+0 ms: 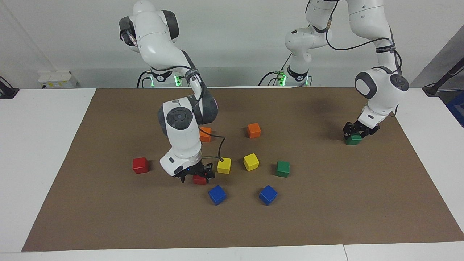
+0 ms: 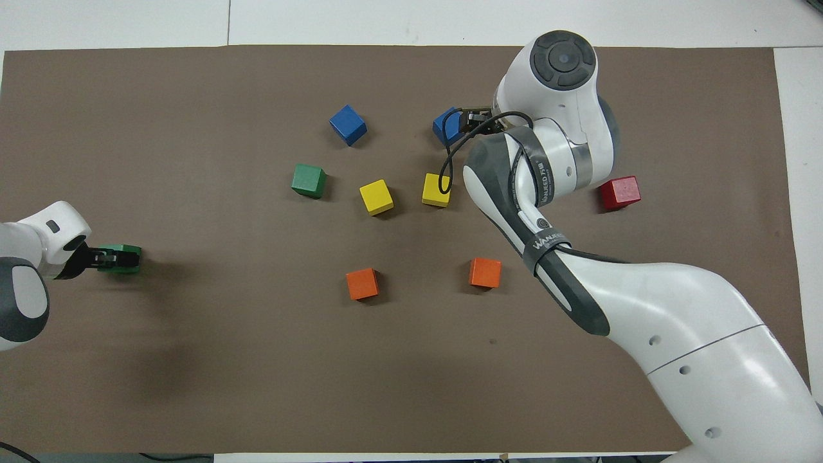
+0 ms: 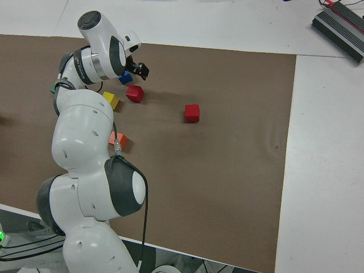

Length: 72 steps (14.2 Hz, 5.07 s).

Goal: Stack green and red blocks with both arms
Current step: 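Reach the other green with the left gripper while the right gripper reaches red, then lift the second green with the left gripper while the right gripper carries red, then stack red on red with the right gripper while the left gripper carries green, then lower the green block onto the other green block with the left gripper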

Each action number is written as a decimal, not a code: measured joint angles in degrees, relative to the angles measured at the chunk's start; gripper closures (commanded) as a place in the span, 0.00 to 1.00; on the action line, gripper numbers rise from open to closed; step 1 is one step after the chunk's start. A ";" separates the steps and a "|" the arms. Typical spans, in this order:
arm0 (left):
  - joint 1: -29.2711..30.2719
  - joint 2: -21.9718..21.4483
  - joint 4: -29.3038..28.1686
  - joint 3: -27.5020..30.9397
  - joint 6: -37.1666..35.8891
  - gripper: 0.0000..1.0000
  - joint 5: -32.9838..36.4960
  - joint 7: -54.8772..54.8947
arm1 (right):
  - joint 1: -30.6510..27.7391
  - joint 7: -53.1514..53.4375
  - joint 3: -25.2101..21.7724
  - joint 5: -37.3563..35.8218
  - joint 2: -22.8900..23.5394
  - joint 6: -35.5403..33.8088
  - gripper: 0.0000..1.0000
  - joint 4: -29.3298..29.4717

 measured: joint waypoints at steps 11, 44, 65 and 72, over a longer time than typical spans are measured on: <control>-20.68 3.16 23.48 -1.80 -18.41 0.00 0.64 -16.34 | 1.21 0.10 0.32 0.04 -3.29 6.17 0.01 -9.52; -32.57 22.33 30.11 -1.74 -3.76 0.11 -0.44 -22.47 | -18.36 -29.75 0.06 0.07 -21.21 5.27 1.00 -27.85; -17.17 2.15 26.20 0.40 -28.40 1.00 -0.22 -16.61 | -18.26 -31.78 0.36 0.06 -23.20 9.03 1.00 -34.72; -2.12 -0.23 16.98 0.53 -21.48 1.00 -0.23 -1.17 | -18.36 -31.79 0.23 0.06 -23.21 10.63 1.00 -34.88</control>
